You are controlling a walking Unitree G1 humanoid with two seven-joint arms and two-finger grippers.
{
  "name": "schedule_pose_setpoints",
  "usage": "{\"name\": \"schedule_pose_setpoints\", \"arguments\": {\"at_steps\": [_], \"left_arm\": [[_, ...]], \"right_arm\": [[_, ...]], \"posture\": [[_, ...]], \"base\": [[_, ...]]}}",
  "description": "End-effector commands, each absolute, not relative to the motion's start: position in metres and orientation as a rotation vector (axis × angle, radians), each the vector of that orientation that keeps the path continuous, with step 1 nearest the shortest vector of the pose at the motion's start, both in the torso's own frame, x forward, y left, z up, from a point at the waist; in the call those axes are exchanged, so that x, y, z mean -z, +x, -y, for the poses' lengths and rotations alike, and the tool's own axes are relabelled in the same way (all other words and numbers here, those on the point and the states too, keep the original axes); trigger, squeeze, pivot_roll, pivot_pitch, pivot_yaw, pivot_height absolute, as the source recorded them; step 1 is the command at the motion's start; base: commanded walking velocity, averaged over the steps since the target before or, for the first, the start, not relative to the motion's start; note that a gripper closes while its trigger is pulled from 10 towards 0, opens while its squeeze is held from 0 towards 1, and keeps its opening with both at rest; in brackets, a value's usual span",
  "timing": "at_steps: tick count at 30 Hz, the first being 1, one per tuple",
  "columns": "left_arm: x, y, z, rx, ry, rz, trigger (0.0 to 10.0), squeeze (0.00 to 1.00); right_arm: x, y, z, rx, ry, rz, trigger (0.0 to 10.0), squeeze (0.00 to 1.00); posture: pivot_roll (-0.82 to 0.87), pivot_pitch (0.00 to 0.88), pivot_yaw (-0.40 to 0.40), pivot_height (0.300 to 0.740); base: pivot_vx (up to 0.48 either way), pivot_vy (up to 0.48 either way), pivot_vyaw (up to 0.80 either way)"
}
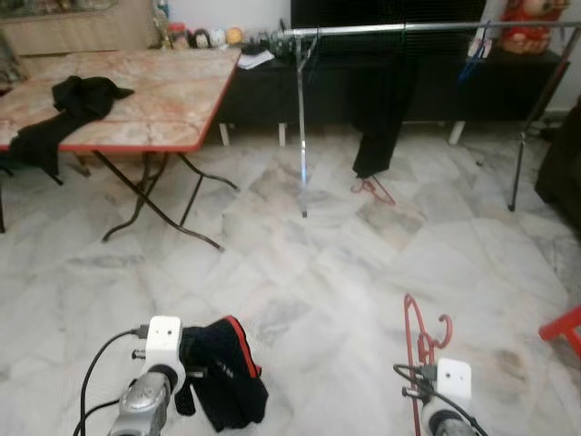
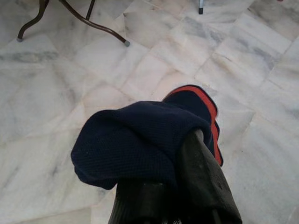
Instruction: Hang hanger
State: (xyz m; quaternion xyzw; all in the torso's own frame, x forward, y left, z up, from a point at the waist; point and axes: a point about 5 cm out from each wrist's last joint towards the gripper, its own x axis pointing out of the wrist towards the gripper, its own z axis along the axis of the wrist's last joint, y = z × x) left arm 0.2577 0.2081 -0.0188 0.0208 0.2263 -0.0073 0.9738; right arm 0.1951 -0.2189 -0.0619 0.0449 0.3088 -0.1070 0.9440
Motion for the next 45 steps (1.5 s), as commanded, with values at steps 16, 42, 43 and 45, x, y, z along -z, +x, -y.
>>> {"name": "schedule_pose_setpoints", "arguments": {"at_steps": [16, 42, 43, 45], "left_arm": [[0.012, 0.265, -0.212, -0.004, 0.030, -0.427, 10.0, 0.00], [0.011, 0.266, -0.211, 0.000, 0.028, -0.417, 10.0, 0.00], [0.011, 0.266, -0.211, -0.001, 0.029, -0.419, 10.0, 0.00], [0.012, 0.265, -0.212, -0.001, 0.030, -0.421, 10.0, 0.00]], "right_arm": [[0.057, 0.205, 0.214, 0.208, 0.106, -0.590, 10.0, 0.00], [0.055, 0.209, 0.210, 0.193, 0.100, -0.579, 10.0, 0.00], [0.055, 0.209, 0.210, 0.191, 0.098, -0.581, 10.0, 0.00], [0.055, 0.210, 0.211, 0.190, 0.098, -0.580, 10.0, 0.00]], "posture": [[-0.02, 0.000, 0.026, 0.740], [-0.01, 0.000, 0.020, 0.740], [-0.01, 0.000, 0.019, 0.740], [-0.01, 0.000, 0.019, 0.740]], "base": [[0.000, 0.476, 0.00], [0.000, 0.480, 0.00], [0.000, 0.480, 0.00], [0.000, 0.480, 0.00]]}}
